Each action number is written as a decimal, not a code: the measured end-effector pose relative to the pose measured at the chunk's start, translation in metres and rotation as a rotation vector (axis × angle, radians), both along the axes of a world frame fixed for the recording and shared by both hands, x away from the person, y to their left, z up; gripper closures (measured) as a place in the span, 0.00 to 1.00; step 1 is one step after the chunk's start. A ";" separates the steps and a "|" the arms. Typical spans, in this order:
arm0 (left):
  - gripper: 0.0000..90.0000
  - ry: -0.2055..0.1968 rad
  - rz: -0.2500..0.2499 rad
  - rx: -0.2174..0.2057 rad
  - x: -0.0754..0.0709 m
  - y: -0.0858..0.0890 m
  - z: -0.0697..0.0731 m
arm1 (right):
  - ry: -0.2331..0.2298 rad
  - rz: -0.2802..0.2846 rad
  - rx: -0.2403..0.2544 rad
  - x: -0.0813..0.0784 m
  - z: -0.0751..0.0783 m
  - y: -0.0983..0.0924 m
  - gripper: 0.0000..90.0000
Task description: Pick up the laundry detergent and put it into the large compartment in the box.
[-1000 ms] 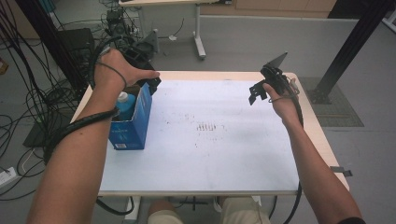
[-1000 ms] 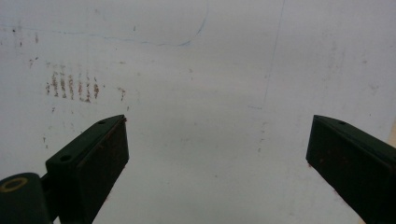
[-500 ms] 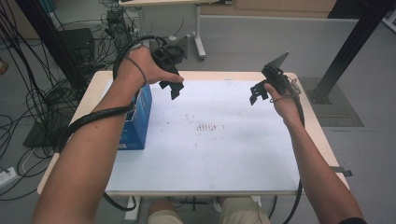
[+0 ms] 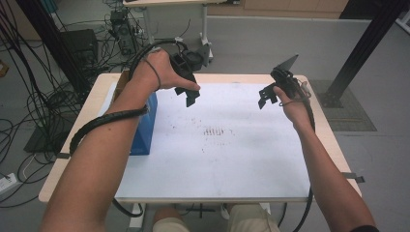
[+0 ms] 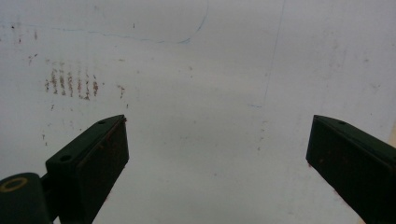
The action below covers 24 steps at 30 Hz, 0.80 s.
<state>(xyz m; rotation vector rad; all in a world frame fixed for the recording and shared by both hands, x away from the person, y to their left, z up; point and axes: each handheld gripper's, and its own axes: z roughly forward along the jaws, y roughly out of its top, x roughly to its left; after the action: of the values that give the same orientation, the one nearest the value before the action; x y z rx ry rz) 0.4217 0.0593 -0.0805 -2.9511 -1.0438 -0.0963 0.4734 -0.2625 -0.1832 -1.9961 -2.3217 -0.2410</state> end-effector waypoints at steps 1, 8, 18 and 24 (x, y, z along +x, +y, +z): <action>0.12 0.004 -0.003 -0.003 0.001 0.000 0.000 | -0.001 0.006 0.001 0.000 0.000 0.001 0.06; 0.12 0.000 -0.011 -0.005 -0.001 -0.003 0.000 | -0.003 0.012 -0.001 -0.001 0.000 0.005 0.06; 0.12 0.000 -0.011 0.009 -0.001 -0.007 -0.002 | -0.005 0.007 -0.003 -0.003 0.001 0.004 0.06; 0.12 -0.002 -0.013 0.018 -0.002 -0.008 -0.004 | -0.006 0.011 -0.003 -0.004 0.000 0.006 0.06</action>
<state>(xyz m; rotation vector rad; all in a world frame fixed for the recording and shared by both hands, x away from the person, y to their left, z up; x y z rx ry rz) 0.4197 0.0516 -0.0844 -2.9424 -1.0193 -0.1081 0.4698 -0.2569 -0.1831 -1.9858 -2.3376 -0.2434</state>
